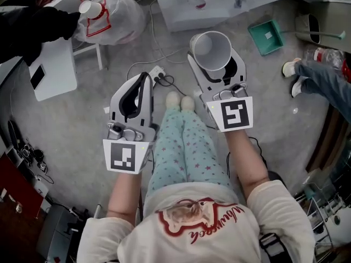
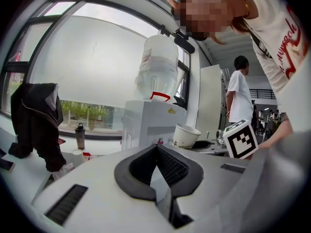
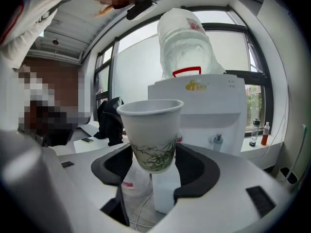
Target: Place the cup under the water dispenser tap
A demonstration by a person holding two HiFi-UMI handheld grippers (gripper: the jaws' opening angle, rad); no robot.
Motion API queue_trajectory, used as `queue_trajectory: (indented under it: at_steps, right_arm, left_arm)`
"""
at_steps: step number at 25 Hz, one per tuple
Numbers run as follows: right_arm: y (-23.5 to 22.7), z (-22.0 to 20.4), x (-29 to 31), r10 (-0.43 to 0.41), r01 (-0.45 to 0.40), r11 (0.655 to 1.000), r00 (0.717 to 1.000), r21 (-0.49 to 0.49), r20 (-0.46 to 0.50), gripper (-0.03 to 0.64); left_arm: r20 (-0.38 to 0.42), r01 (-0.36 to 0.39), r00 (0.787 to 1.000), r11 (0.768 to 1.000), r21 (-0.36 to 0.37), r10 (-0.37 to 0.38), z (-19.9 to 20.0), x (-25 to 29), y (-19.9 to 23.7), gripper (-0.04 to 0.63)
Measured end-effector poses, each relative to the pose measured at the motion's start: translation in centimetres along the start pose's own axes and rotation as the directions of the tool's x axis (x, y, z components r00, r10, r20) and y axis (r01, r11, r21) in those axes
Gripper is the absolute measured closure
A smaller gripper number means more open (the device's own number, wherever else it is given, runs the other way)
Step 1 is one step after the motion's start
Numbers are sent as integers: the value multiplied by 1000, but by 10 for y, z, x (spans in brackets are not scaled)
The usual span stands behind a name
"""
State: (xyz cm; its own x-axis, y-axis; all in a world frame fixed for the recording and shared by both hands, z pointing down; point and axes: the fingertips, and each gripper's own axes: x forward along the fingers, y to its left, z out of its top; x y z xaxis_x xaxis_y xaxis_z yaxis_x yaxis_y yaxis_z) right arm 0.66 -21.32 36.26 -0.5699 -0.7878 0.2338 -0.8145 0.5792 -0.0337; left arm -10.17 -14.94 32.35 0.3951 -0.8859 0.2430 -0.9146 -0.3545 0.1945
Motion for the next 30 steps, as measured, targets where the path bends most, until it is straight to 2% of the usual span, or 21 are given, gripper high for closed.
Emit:
queue_trajectory:
  at_steps: [4, 6, 9, 13, 16, 19, 22, 30]
  right_arm:
    - [-4, -41, 28, 3, -3, 1000, 998, -2, -55, 325]
    - [-6, -53, 43, 5, -6, 1000, 999, -8, -43, 326]
    - [-10, -77, 63, 2, -4, 999, 999, -50, -34, 325]
    - [-12, -108, 83, 1, -5, 993, 999, -116, -42, 326]
    - [-18, -131, 98, -10, 3, 993, 998, -116, -61, 327]
    - [-25, -151, 113, -27, 18, 993, 997, -114, -76, 326]
    - [-31, -169, 127, -31, 21, 993, 996, -115, -84, 326]
    - [-37, -206, 153, 0, -15, 993, 992, -120, -127, 326]
  left_arm:
    - [-35, 0, 999, 1000, 22, 1, -30, 3, 12, 575]
    - [-50, -7, 999, 1000, 14, 8, -44, 4, 17, 575]
    - [-61, -21, 998, 1000, -17, 20, -59, 7, 23, 575]
    - [-69, -17, 997, 1000, -21, 16, -73, 9, 29, 575]
    - [-71, -32, 997, 998, -55, 28, -81, 13, 36, 574]
    - [-85, -29, 996, 999, -35, 26, -90, 15, 43, 575]
    - [-82, -21, 996, 999, -49, 17, -101, 18, 46, 575]
    - [-124, -40, 992, 998, -47, 34, -124, 15, 56, 575]
